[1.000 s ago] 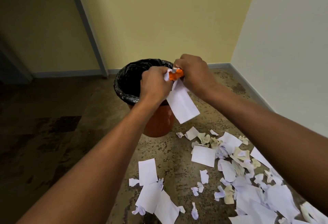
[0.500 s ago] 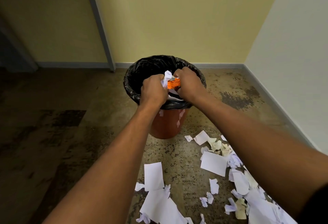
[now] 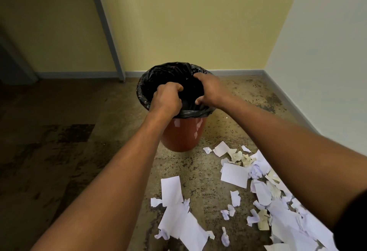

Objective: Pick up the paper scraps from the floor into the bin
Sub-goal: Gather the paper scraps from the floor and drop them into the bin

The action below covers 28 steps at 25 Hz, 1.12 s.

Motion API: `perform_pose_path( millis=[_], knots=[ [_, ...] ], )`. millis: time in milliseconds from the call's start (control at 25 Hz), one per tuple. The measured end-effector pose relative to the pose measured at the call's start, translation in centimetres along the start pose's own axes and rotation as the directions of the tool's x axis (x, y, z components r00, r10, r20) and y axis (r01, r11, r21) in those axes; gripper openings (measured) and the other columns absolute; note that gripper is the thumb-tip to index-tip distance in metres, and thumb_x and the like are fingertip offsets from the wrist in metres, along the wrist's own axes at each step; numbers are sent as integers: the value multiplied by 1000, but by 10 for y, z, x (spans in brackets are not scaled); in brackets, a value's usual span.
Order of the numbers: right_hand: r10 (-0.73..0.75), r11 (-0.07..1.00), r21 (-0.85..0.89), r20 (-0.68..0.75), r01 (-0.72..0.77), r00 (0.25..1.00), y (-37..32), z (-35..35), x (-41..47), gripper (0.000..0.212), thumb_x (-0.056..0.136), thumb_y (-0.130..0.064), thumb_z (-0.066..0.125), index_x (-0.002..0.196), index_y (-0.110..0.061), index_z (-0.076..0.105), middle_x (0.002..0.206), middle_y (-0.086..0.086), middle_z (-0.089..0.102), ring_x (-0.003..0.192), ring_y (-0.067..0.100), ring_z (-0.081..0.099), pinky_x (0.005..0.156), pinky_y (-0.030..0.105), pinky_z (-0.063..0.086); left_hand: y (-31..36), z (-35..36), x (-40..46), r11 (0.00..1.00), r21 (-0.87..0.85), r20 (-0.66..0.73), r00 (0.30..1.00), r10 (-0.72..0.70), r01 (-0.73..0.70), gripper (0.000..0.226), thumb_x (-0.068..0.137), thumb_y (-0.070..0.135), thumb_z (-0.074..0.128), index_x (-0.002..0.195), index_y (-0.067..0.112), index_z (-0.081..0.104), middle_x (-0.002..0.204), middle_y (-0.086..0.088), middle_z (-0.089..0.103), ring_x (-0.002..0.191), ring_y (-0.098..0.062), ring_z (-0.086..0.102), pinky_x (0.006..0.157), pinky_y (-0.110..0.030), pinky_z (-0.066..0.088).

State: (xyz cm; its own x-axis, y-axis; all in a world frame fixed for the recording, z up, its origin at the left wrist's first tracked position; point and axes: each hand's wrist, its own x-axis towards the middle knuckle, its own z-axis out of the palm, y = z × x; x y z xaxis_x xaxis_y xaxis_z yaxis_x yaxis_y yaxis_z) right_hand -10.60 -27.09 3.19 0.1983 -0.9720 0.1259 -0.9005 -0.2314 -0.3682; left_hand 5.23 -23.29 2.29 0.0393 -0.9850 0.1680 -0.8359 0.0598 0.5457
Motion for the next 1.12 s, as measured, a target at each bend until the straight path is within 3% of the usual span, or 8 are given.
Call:
perform_pose_path(
  millis=[200, 280, 360, 520, 600, 720, 920, 1120],
  knots=[
    [-224, 974, -70, -265, 214, 938, 0, -3, -54, 48, 80, -20, 72, 123, -15, 51, 120, 8, 54, 105, 27, 54, 83, 38, 47, -8, -4, -35, 962, 67, -125, 955, 271, -264, 15, 90, 21, 64, 102, 29, 70, 101, 4, 67, 92, -20, 65, 80, -40, 56],
    [-345, 939, -105, -265, 329, 900, 3, 14, -88, 34, 83, -20, 67, 113, -17, 51, 109, 5, 53, 94, 25, 55, 70, 37, 47, -27, 12, -60, 922, 71, -98, 917, 387, -381, 8, 88, 24, 62, 93, 29, 64, 93, 5, 58, 84, -20, 59, 74, -43, 54],
    [-397, 917, -115, -188, 382, 898, 10, 39, -120, 30, 83, -23, 66, 108, -19, 50, 105, 3, 52, 91, 23, 56, 67, 37, 48, -53, 35, -89, 923, 42, -17, 923, 384, -383, 8, 87, 27, 61, 94, 29, 57, 95, 5, 52, 82, -20, 57, 72, -44, 53],
    [-361, 931, -9, 148, 366, 921, 26, 104, -170, 51, 79, -29, 73, 122, -19, 48, 120, 4, 52, 102, 25, 57, 79, 36, 49, -101, 75, -154, 953, 172, 319, 929, 184, -248, 32, 88, 36, 67, 117, 26, 57, 121, 0, 51, 96, -26, 62, 82, -38, 52],
    [-338, 932, 16, 398, 362, 853, 30, 134, -194, 70, 74, -35, 77, 132, -22, 40, 132, 3, 46, 112, 24, 54, 86, 36, 49, -116, 87, -190, 933, 299, 500, 866, 25, -199, 59, 83, 46, 72, 132, 21, 50, 138, -3, 43, 105, -30, 62, 84, -37, 51],
    [-338, 898, -5, 634, 441, 695, 32, 169, -224, 95, 65, -44, 81, 143, -27, 28, 144, 0, 36, 123, 23, 45, 91, 37, 48, -124, 102, -246, 914, 387, 580, 802, -142, -118, 95, 66, 66, 76, 138, 18, 37, 143, -8, 36, 113, -31, 57, 89, -43, 52],
    [-347, 785, -70, 774, 616, 530, 38, 201, -243, 127, 58, -51, 85, 152, -30, 3, 163, 4, -1, 146, 33, 13, 105, 49, 39, -120, 121, -331, 947, 322, 619, 752, -226, 20, 116, 59, 71, 76, 147, 25, 16, 161, -3, 14, 136, -33, 39, 101, -44, 47],
    [-366, 766, -139, 709, 628, 602, 34, 216, -248, 128, 63, -45, 85, 151, -30, -7, 162, 4, -17, 147, 40, 7, 99, 55, 43, -120, 134, -346, 944, 328, 567, 798, -205, 9, 109, 83, 52, 67, 156, 21, -8, 164, -4, -2, 138, -33, 34, 101, -43, 47]
  ],
)
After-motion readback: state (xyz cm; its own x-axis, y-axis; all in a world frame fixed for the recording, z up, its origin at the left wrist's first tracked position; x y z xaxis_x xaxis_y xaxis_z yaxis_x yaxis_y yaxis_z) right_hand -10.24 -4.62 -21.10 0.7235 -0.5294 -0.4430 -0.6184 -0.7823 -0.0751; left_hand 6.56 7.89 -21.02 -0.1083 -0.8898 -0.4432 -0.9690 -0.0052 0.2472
